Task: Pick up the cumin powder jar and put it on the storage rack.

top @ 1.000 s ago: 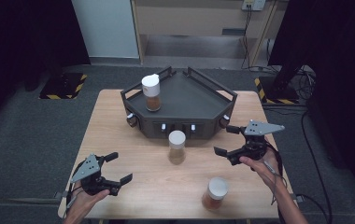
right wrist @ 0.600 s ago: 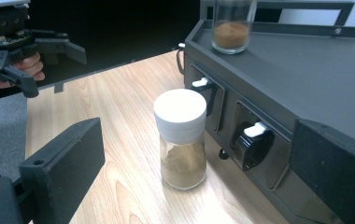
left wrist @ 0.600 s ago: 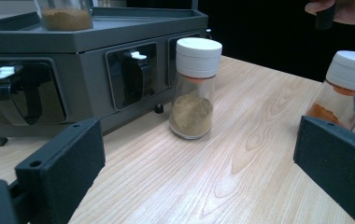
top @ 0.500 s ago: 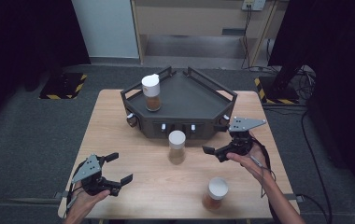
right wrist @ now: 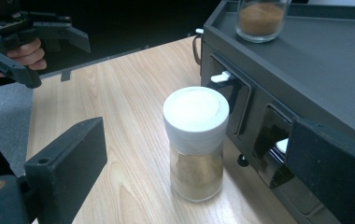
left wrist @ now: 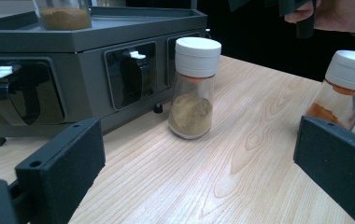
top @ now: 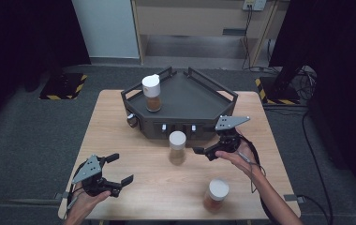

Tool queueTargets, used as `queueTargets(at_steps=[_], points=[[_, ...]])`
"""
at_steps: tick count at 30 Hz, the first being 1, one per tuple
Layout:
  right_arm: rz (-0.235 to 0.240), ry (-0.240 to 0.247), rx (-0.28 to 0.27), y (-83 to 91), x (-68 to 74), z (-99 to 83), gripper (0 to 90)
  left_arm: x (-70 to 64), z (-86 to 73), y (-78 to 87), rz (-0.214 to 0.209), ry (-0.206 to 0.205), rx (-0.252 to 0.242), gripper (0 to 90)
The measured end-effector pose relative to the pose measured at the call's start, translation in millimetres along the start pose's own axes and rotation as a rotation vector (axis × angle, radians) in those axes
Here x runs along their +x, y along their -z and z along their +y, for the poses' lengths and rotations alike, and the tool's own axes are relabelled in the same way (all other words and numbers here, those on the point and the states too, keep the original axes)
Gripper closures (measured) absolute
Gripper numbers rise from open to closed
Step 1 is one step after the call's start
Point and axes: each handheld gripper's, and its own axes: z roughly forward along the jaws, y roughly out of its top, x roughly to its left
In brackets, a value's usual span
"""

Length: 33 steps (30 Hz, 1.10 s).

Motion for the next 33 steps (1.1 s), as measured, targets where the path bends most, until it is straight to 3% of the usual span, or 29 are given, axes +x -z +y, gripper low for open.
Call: queueTargets(at_steps=[23,33], points=[[0.055,-0.016,0.060,-44.3,-20.2,7.2,8.4,-0.6,0.9,-1.5,-0.003,-0.008,0.010,0.8],[0.076,0.001,0.102,-65.3,-24.2,11.4,11.1,-0.2,0.7,-1.6,-0.006,-0.008,0.009,0.9]])
